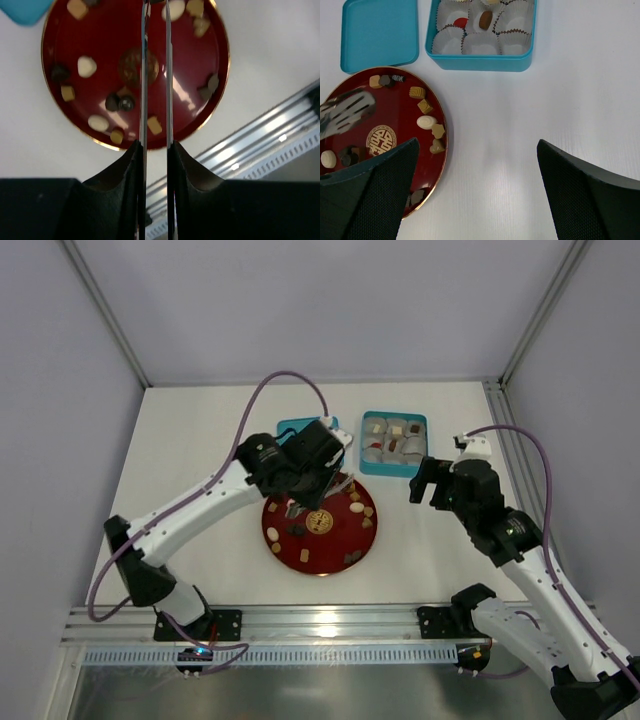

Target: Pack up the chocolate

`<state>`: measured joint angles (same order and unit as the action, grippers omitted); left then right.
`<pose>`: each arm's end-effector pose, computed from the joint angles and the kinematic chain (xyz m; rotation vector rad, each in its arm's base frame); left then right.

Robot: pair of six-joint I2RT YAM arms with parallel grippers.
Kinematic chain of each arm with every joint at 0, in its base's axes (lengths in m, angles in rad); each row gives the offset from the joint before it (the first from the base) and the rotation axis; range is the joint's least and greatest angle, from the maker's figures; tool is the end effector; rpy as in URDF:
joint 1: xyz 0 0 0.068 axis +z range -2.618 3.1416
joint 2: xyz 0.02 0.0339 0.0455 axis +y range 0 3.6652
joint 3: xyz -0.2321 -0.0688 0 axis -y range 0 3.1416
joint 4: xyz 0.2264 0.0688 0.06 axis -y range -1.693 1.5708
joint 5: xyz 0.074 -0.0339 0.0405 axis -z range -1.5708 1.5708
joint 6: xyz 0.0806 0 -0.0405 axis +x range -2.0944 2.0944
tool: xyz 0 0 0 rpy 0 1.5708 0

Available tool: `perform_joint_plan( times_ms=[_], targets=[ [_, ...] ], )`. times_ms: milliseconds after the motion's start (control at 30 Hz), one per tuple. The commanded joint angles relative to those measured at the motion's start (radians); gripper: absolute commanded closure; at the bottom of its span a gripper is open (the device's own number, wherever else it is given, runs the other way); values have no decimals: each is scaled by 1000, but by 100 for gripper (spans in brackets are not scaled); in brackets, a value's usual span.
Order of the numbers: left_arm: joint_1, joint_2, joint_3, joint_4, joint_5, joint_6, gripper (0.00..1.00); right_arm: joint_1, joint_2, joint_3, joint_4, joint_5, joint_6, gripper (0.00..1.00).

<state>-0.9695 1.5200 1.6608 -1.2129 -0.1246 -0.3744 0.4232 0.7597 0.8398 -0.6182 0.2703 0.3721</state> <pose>0.1766 -0.2397 0.3013 0.7396 2.5560 -0.2919 0.1938 0.0637 0.2735 0.1078 2.0906 0.1972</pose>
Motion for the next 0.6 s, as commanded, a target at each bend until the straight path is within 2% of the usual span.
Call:
perform_joint_plan(
  times_ms=[0,100,267,433,567],
  targets=[
    [-3,145,149,217,-90,57,100,-3,0,45,21,13,-2,0],
    [2,262,238,352,-113,91,100,-3,-6,59,6,26,-4,0],
    [12,434,391,528,-57,115,99,-3,-48,81,-18,73,-1,0],
    [14,653,592,558,-17,123,99,-3,-89,100,-54,122,4,0],
    [15,753,674,566,-7,115,99,-3,-114,116,-89,156,-5,0]
  ],
)
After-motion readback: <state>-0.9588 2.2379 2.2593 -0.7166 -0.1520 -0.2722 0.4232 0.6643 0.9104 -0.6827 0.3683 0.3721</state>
